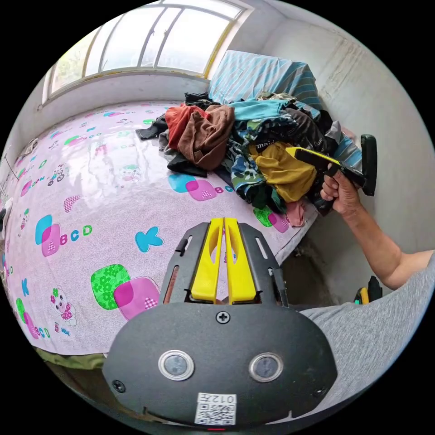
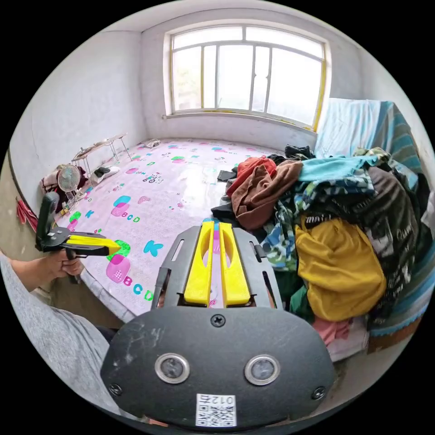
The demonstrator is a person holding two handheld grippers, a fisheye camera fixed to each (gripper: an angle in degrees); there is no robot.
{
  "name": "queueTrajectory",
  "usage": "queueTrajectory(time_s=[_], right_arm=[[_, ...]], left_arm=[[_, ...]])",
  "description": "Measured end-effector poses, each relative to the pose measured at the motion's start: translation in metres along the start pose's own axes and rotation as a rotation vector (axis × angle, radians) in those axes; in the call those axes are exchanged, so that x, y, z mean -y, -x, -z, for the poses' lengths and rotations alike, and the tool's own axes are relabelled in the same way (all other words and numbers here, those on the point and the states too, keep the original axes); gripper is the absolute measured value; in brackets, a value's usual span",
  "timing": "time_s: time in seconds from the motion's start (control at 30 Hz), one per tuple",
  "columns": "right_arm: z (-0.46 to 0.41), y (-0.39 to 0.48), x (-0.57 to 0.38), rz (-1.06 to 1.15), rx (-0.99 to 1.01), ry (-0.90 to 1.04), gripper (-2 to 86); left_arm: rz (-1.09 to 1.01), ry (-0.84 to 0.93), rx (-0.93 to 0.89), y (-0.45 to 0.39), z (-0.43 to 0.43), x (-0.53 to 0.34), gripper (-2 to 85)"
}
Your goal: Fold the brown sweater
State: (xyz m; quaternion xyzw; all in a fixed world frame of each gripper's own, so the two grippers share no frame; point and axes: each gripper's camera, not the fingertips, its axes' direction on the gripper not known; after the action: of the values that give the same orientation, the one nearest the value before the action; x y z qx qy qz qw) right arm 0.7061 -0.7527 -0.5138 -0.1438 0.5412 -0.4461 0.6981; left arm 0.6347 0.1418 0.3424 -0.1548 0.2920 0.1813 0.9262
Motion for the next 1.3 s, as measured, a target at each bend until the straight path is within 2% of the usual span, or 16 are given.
queueTrajectory(time_s=[0.13, 0.5, 0.73, 0.8, 0.9, 1.1, 1.3], right_arm=[[-0.076, -0.049, 0.072, 0.050, -0.024, 0.016, 3.1], [-0.327, -0.186, 0.273, -0.011, -0.049, 0.140, 9.3], [-0.447, -0.213, 0.319, -0.024, -0.047, 0.259, 10.7], [-0.475, -0.216, 0.318, 0.008, 0.022, 0.313, 6.5], [-0.460, -0.212, 0.308, 0.048, 0.119, 0.210, -0.1], [-0.361, -0.194, 0.271, 0.102, 0.405, -0.027, -0.9], [-0.262, -0.163, 0.231, 0.138, 0.513, -0.193, -0.9]], left_arm=[[0.043, -0.005, 0.076, 0.006, 0.002, 0.045, 0.6], [0.127, 0.022, 0.046, 0.015, -0.054, 0.176, 3.4], [0.127, 0.095, 0.074, 0.026, -0.083, 0.213, 4.9], [0.142, 0.093, 0.081, 0.032, -0.084, 0.216, 5.3], [0.173, 0.100, 0.092, 0.041, -0.084, 0.218, 6.2], [0.219, 0.092, 0.118, 0.054, -0.083, 0.218, 8.8], [0.231, 0.092, 0.107, 0.048, -0.072, 0.205, 10.7]])
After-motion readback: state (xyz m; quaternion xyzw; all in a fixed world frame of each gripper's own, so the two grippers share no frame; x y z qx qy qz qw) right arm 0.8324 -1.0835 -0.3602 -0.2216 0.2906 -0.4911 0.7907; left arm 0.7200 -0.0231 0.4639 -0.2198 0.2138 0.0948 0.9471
